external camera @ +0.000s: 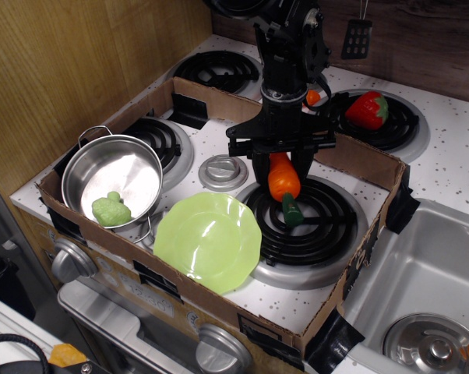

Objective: Put carrot on plate

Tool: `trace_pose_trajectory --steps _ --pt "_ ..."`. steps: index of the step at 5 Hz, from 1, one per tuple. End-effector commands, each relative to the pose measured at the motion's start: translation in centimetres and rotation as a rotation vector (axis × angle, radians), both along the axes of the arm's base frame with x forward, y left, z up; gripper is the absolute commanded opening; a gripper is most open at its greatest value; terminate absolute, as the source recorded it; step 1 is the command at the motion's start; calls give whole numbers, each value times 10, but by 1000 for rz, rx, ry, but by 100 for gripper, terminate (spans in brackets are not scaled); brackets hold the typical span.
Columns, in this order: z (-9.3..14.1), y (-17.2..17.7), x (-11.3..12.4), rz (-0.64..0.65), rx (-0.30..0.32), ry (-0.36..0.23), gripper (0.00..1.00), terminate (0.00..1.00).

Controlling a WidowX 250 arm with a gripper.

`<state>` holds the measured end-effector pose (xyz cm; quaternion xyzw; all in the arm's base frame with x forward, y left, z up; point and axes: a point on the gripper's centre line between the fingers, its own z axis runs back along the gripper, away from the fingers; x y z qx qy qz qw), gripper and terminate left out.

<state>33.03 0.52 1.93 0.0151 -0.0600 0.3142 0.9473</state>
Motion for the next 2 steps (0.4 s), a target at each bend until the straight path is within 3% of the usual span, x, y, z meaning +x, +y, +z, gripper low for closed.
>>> trace_pose_trajectory --steps 1,2 --pt "55 -2 1 100 6 -61 0 0" --pt "69 7 -11 200 21 -75 0 0"
